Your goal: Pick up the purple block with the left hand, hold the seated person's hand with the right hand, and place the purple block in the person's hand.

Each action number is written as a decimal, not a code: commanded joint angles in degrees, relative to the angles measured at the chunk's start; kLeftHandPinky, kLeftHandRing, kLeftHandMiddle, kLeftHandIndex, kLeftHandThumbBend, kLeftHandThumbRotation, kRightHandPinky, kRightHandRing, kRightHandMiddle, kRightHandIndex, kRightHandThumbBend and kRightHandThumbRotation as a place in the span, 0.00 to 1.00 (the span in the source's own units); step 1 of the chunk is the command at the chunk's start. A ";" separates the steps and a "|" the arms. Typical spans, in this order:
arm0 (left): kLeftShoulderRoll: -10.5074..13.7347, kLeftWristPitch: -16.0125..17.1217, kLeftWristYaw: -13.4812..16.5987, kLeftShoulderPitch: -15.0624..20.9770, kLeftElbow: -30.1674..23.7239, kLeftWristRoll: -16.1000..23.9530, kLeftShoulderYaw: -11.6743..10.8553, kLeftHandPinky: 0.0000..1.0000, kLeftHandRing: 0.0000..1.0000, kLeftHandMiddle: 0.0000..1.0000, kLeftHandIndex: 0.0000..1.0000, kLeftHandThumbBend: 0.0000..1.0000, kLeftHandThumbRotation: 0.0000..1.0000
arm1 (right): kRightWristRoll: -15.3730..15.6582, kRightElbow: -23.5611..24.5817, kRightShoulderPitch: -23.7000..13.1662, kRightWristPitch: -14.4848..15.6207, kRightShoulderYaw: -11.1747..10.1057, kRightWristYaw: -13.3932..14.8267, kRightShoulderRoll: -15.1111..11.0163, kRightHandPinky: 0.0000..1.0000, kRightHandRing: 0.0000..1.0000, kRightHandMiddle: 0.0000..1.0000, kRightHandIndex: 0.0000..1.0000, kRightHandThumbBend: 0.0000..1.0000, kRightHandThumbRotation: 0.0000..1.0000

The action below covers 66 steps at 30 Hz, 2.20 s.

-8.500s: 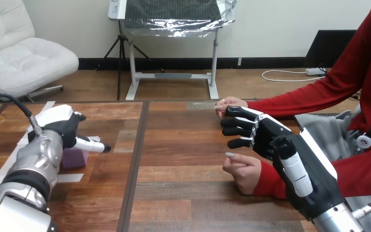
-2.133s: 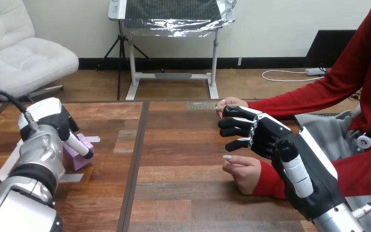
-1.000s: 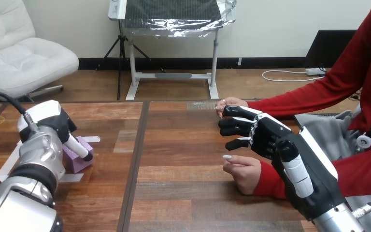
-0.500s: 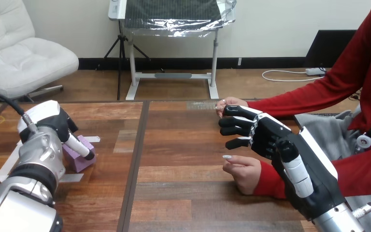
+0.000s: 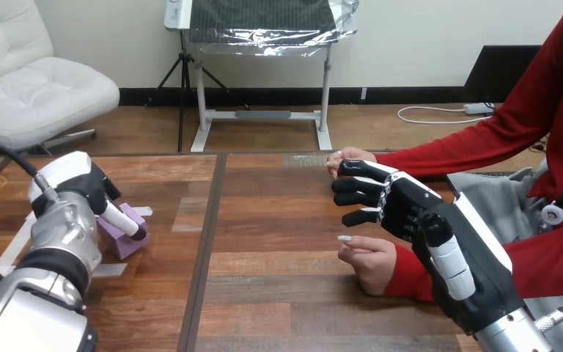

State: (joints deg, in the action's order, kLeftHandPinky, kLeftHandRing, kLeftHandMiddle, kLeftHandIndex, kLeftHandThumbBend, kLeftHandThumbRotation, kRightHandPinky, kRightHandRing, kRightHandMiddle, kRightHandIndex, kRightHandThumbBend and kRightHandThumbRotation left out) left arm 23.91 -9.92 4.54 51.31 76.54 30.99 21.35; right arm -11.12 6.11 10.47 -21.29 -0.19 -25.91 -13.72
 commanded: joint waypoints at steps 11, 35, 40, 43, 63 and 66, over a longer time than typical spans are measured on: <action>-0.51 -0.48 0.29 4.01 -2.42 -0.14 -0.42 0.16 0.23 0.31 0.66 0.70 0.00 | 0.10 0.93 -2.82 -1.31 -0.45 0.22 -0.11 0.68 0.77 0.78 0.81 0.91 1.00; -0.52 -0.45 -1.39 4.65 -3.69 0.21 0.01 0.14 0.20 0.29 0.77 0.65 0.00 | -0.07 1.01 -2.76 -1.14 -0.50 0.03 -0.22 0.69 0.78 0.78 0.82 0.91 1.00; -0.52 -0.65 -1.79 4.75 -4.24 0.25 0.13 0.14 0.20 0.30 0.77 0.64 0.00 | -0.09 1.01 -2.74 -1.15 -0.50 0.04 -0.20 0.69 0.78 0.78 0.82 0.91 1.00; -0.49 -0.38 -1.94 4.69 -4.62 -0.08 -0.16 0.14 0.20 0.30 0.77 0.64 0.00 | -0.14 0.97 -2.76 -1.23 -0.51 0.00 -0.19 0.69 0.78 0.78 0.82 0.90 1.00; 0.16 0.92 -4.43 3.81 -8.69 -2.89 -2.49 0.19 0.27 0.37 0.65 0.65 0.00 | 0.45 1.50 -2.58 -0.49 -0.50 0.42 -0.33 0.69 0.77 0.78 0.82 0.92 1.00; 0.24 0.85 -4.86 3.43 -9.86 -3.54 -3.25 0.25 0.35 0.44 0.57 0.66 0.00 | 0.29 1.39 -2.65 -0.38 -0.49 0.24 -0.39 0.69 0.77 0.78 0.82 0.93 1.00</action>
State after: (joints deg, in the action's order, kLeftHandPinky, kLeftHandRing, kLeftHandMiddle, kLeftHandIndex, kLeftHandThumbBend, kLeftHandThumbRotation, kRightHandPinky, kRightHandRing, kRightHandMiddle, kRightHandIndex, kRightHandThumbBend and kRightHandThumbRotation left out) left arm 23.53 -10.11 -0.19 51.36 71.07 28.29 19.27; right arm -10.66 6.11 10.47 -21.29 -0.19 -25.91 -13.75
